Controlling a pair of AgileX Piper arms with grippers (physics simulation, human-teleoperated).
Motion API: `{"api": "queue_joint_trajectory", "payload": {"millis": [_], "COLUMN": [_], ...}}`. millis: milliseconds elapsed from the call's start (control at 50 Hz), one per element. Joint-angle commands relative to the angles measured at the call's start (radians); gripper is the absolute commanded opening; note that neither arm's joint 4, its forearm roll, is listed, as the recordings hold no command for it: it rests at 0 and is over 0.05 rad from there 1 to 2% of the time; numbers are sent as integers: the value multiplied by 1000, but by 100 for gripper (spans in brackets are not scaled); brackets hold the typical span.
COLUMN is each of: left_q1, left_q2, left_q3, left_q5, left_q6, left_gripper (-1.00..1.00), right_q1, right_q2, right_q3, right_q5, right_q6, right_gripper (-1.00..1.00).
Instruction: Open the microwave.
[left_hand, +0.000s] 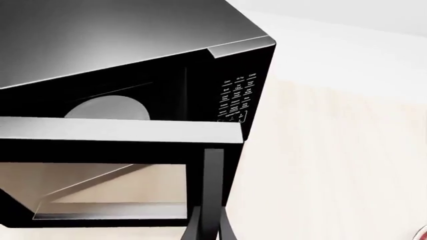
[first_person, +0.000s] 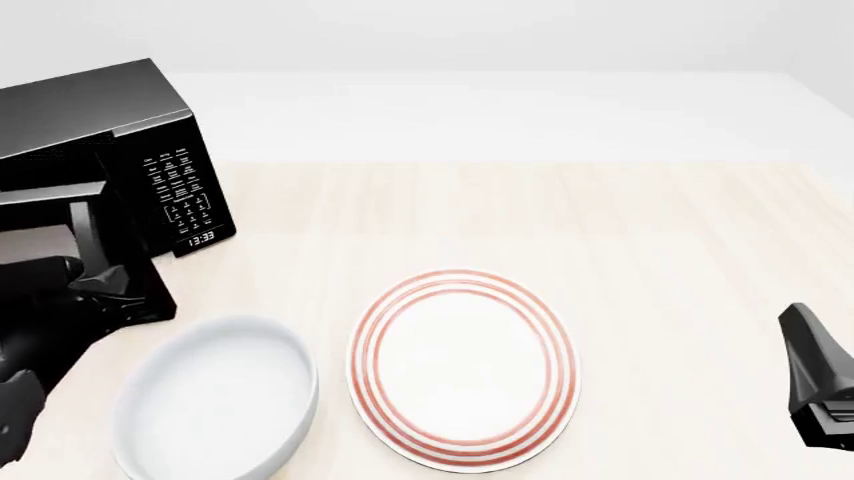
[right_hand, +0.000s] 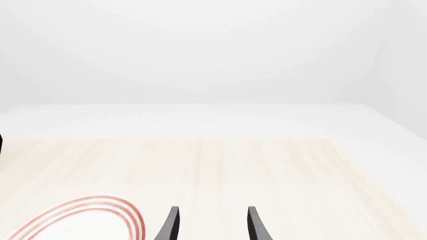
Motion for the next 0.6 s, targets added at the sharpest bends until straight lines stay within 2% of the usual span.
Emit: {"api": "queue_joint_trajectory", "payload": {"millis": [20, 200, 600], "left_q1": [-74, -83, -91], "left_q2": [-89, -129, -157], "left_q3": [-35, -16, 38], "left_q5": [-40, -23, -62], "left_q6": [-28, -23, -32], "left_gripper": [-100, -100, -100], "right_q1": [0, 0, 0], "right_q2": [0, 0, 0], "right_q3": [0, 0, 0], "right_q5": [0, 0, 0], "right_q6": [0, 0, 0], "right_gripper": [100, 100, 100]}}
